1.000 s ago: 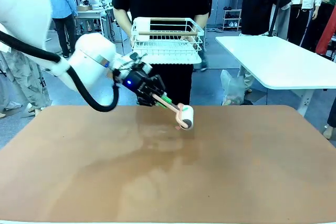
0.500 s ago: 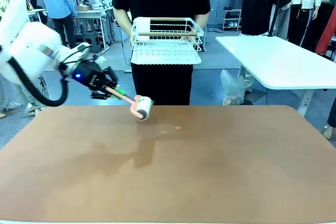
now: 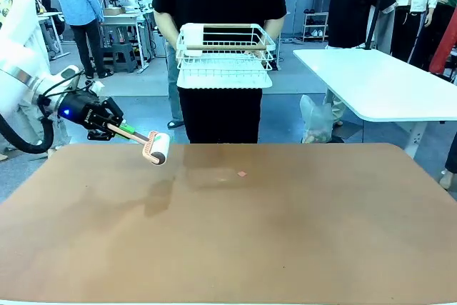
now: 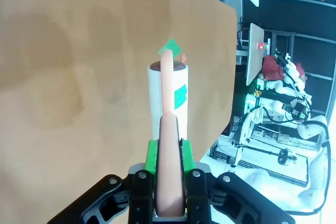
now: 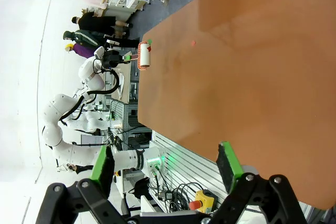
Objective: Clean the table.
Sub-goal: Clean the table with the Lint Roller when the human lifts the Dish drying rack.
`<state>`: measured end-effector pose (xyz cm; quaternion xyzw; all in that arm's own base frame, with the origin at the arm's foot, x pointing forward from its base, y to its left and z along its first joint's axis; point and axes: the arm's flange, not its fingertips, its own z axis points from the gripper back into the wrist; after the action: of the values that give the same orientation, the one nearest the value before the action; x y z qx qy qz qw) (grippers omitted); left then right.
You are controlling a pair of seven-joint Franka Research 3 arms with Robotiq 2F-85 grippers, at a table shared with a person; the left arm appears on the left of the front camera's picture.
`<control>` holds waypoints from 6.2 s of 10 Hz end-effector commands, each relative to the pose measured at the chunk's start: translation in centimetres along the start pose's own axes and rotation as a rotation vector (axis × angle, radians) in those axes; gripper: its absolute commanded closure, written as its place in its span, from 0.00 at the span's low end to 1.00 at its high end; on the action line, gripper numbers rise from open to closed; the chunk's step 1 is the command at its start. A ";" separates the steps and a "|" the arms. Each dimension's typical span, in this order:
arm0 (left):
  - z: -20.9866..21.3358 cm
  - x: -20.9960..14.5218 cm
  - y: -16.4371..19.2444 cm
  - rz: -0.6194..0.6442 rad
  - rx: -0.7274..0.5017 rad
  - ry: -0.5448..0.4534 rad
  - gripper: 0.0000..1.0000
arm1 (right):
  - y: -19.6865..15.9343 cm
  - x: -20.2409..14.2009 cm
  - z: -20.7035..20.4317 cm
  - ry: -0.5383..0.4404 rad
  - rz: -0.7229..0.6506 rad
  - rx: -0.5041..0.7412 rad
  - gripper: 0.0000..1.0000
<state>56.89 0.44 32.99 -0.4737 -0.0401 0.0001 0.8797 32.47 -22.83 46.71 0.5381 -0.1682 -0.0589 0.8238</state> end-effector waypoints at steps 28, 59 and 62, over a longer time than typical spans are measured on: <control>-21.3 3.4 -4.3 0.050 0.169 0.176 0.79 | 0.4 0.0 0.2 -0.005 0.015 0.017 0.00; 12.5 -6.4 -8.8 0.053 0.372 -0.131 0.79 | 0.4 0.0 0.2 -0.005 0.015 0.017 0.00; 13.1 -6.5 -8.9 0.072 0.367 -0.122 0.79 | 0.4 0.0 0.2 -0.005 0.015 0.017 0.00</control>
<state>49.34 6.33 46.59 -0.3058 -0.0728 0.0652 0.9471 32.43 -22.85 46.72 0.5387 -0.1678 -0.0591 0.8235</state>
